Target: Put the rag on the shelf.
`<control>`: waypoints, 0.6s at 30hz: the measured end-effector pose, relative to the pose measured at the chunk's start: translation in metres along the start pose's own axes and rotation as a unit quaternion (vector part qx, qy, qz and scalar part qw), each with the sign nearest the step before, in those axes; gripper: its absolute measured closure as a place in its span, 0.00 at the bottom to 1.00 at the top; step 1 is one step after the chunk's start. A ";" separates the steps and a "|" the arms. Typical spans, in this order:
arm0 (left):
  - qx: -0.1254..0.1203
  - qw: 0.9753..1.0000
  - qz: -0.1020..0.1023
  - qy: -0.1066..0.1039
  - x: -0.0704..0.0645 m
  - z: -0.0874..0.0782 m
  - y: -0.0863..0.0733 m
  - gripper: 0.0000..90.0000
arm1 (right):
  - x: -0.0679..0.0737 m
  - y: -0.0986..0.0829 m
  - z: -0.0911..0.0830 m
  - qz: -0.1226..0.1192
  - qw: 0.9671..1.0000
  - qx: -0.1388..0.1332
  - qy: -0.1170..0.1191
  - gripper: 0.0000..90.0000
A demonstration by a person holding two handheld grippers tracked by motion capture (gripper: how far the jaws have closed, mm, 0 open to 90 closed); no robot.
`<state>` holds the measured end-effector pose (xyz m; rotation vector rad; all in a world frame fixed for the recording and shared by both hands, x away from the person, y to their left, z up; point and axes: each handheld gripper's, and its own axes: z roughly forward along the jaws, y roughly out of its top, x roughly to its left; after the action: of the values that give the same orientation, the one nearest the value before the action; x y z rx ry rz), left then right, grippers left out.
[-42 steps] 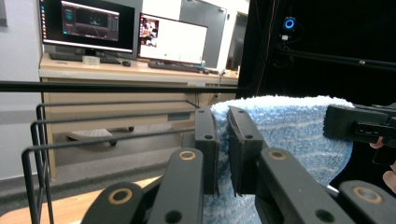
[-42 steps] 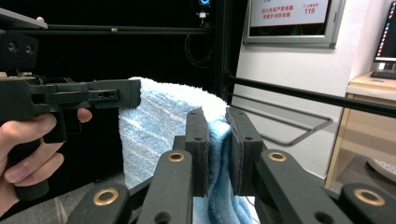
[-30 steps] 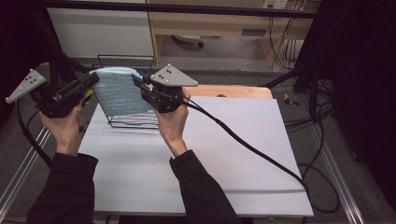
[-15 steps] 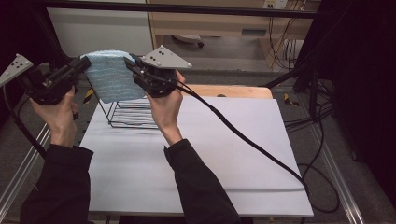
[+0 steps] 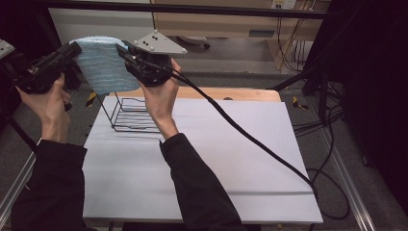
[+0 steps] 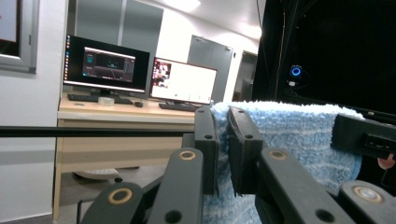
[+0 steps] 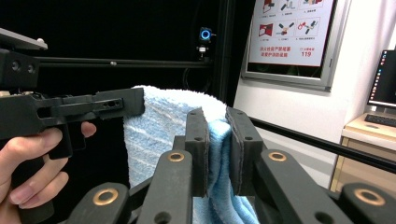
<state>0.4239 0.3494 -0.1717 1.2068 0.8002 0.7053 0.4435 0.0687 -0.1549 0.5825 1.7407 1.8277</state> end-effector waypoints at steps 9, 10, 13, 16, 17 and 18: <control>-0.007 1.000 0.014 0.000 0.002 0.005 0.017 0.92 | -0.003 0.018 0.009 -0.012 1.000 -0.006 -0.003 0.89; -0.008 1.000 0.018 0.001 0.002 0.006 0.019 0.92 | -0.004 0.020 0.009 -0.013 1.000 -0.008 -0.003 0.89; -0.003 1.000 0.027 0.009 0.001 0.010 0.024 0.92 | -0.008 0.022 0.013 -0.012 1.000 -0.008 -0.007 0.90; 0.000 1.000 0.027 0.013 0.003 0.014 0.027 0.92 | -0.012 0.025 0.017 -0.009 1.000 -0.007 -0.007 0.90; -0.001 1.000 0.025 0.013 0.004 0.015 0.028 0.92 | -0.013 0.025 0.019 -0.010 1.000 -0.007 -0.008 0.90; -0.002 1.000 0.024 0.014 0.005 0.017 0.028 0.92 | -0.014 0.026 0.020 -0.013 1.000 -0.007 -0.007 0.90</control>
<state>0.4393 0.3514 -0.1422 1.2190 0.7941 0.7643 0.4643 0.0745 -0.1268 0.5643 1.7159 1.8132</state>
